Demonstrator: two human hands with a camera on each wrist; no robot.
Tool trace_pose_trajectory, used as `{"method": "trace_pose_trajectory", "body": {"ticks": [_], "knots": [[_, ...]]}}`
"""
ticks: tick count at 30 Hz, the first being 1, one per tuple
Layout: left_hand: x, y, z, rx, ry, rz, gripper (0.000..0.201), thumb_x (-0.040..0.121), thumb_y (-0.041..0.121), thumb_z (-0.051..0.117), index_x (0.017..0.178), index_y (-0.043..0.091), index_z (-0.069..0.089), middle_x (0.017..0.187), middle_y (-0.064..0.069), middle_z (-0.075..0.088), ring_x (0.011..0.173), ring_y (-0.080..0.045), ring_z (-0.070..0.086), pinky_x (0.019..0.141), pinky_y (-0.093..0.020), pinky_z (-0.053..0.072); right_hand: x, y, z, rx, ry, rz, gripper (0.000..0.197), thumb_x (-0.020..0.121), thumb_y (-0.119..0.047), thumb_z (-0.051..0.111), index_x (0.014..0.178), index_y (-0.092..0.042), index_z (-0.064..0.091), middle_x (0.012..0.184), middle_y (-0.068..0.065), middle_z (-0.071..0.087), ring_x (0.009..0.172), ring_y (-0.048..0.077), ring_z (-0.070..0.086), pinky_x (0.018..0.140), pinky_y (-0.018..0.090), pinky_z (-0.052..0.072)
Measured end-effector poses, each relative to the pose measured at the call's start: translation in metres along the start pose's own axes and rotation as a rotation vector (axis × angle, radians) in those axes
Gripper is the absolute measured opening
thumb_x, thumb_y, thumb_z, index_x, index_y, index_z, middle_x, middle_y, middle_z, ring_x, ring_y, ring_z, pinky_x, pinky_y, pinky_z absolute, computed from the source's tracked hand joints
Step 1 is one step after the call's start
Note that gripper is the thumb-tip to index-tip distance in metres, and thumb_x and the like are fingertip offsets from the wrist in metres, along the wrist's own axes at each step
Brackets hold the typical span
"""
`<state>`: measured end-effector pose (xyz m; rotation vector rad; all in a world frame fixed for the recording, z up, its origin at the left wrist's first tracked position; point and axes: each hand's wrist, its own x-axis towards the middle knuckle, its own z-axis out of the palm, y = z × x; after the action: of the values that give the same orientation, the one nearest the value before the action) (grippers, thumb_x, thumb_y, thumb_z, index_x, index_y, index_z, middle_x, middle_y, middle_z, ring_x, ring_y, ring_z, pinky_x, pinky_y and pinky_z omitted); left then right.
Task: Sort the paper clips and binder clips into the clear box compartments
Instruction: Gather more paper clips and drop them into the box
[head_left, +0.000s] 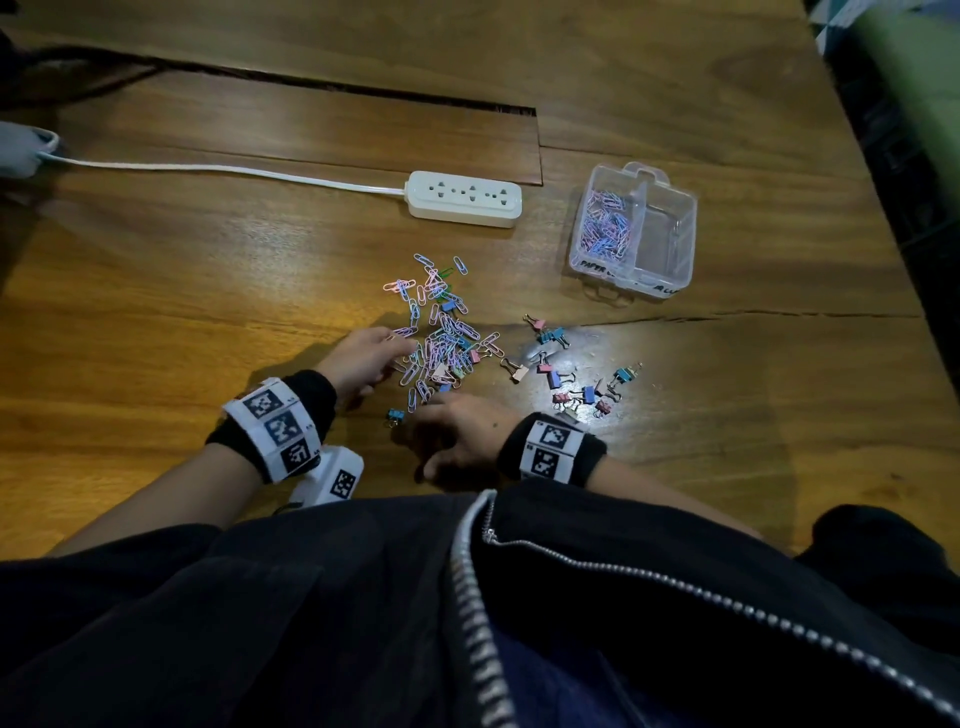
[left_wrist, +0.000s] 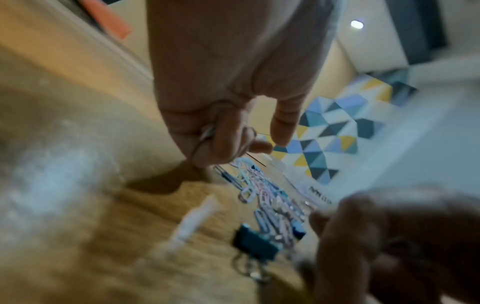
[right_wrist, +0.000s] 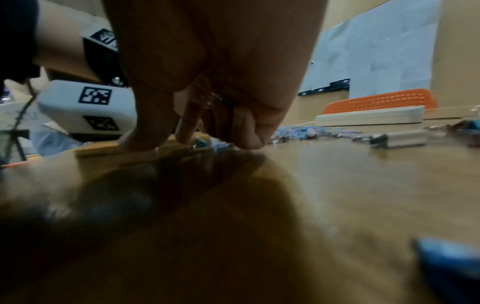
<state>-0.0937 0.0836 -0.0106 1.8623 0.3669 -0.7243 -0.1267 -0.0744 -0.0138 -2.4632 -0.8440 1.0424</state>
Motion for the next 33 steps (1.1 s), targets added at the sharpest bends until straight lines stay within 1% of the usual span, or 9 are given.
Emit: {"method": "trace_pose_trajectory", "body": {"ticks": [3,6,8,12,16,20,23,26,33], "knots": [[-0.001,-0.003,0.002,0.407,0.149,0.123,0.024,0.08,0.034,0.066,0.093,0.018,0.054,0.088,-0.002,0.06,0.077,-0.017,0.055,0.068,-0.027,0.045,0.002,-0.003,0.003,-0.02,0.176,-0.011,0.048,0.083,-0.028,0.063,0.126,-0.014,0.048,0.12,0.011,0.058,0.11,0.026,0.054,0.09,0.033,0.042],[0.001,-0.006,0.004,0.789,0.242,0.185,0.041,0.078,0.045,0.065,0.109,0.02,0.053,0.112,-0.002,0.06,0.1,-0.021,0.057,0.084,-0.032,0.047,0.008,-0.001,-0.001,0.019,0.347,0.024,0.041,0.083,-0.026,0.063,0.121,-0.016,0.052,0.113,0.009,0.065,0.104,0.026,0.059,0.088,0.034,0.046],[0.004,-0.007,0.006,0.888,0.225,0.2,0.038,0.082,0.044,0.06,0.109,0.019,0.051,0.115,-0.003,0.057,0.1,-0.02,0.055,0.082,-0.032,0.045,0.011,0.004,-0.005,0.018,0.343,0.077,0.039,0.081,-0.03,0.065,0.115,-0.016,0.052,0.113,0.007,0.064,0.104,0.025,0.058,0.087,0.035,0.047],[0.01,-0.009,0.012,0.965,0.142,0.235,0.023,0.093,0.038,0.045,0.087,0.016,0.046,0.098,-0.006,0.054,0.079,-0.018,0.048,0.067,-0.03,0.041,0.014,0.007,-0.009,-0.05,0.327,0.126,0.043,0.08,-0.039,0.064,0.113,-0.015,0.05,0.115,0.005,0.061,0.105,0.024,0.057,0.085,0.033,0.046],[0.01,-0.007,0.005,0.798,0.097,0.244,0.026,0.095,0.031,0.042,0.076,0.013,0.044,0.078,-0.004,0.048,0.071,-0.02,0.044,0.058,-0.029,0.033,0.015,0.005,-0.012,-0.109,0.304,0.127,0.045,0.084,-0.037,0.06,0.124,-0.019,0.049,0.122,0.006,0.058,0.111,0.025,0.055,0.09,0.036,0.045],[0.009,-0.003,-0.011,0.075,0.007,0.108,0.021,0.092,0.016,0.043,0.072,0.015,0.048,0.064,0.002,0.044,0.051,-0.01,0.039,0.042,-0.018,0.031,0.017,0.003,-0.014,-0.158,0.304,0.094,0.039,0.087,-0.026,0.056,0.124,-0.018,0.046,0.12,0.006,0.058,0.109,0.024,0.055,0.087,0.035,0.047],[0.007,-0.002,-0.018,-0.256,-0.088,0.061,0.023,0.091,0.007,0.037,0.073,0.016,0.049,0.065,0.001,0.047,0.037,-0.003,0.039,0.033,-0.014,0.026,0.018,0.004,-0.014,-0.107,0.323,0.122,0.041,0.084,-0.032,0.06,0.119,-0.016,0.045,0.119,0.006,0.06,0.107,0.025,0.056,0.086,0.036,0.046],[0.005,-0.003,-0.02,-0.265,-0.108,0.055,0.024,0.09,0.005,0.034,0.075,0.016,0.051,0.066,0.002,0.046,0.04,-0.003,0.039,0.035,-0.014,0.025,0.018,0.008,-0.015,-0.089,0.316,0.132,0.035,0.083,-0.033,0.062,0.112,-0.016,0.053,0.113,0.007,0.061,0.104,0.025,0.056,0.086,0.034,0.045],[0.003,-0.007,-0.017,0.112,-0.038,0.07,0.023,0.09,0.025,0.053,0.07,0.02,0.042,0.063,0.004,0.039,0.053,-0.009,0.033,0.046,-0.018,0.029,0.021,0.018,-0.016,-0.151,0.231,0.14,0.027,0.09,-0.033,0.051,0.102,-0.009,0.053,0.107,0.009,0.059,0.098,0.024,0.056,0.084,0.035,0.047]]}}
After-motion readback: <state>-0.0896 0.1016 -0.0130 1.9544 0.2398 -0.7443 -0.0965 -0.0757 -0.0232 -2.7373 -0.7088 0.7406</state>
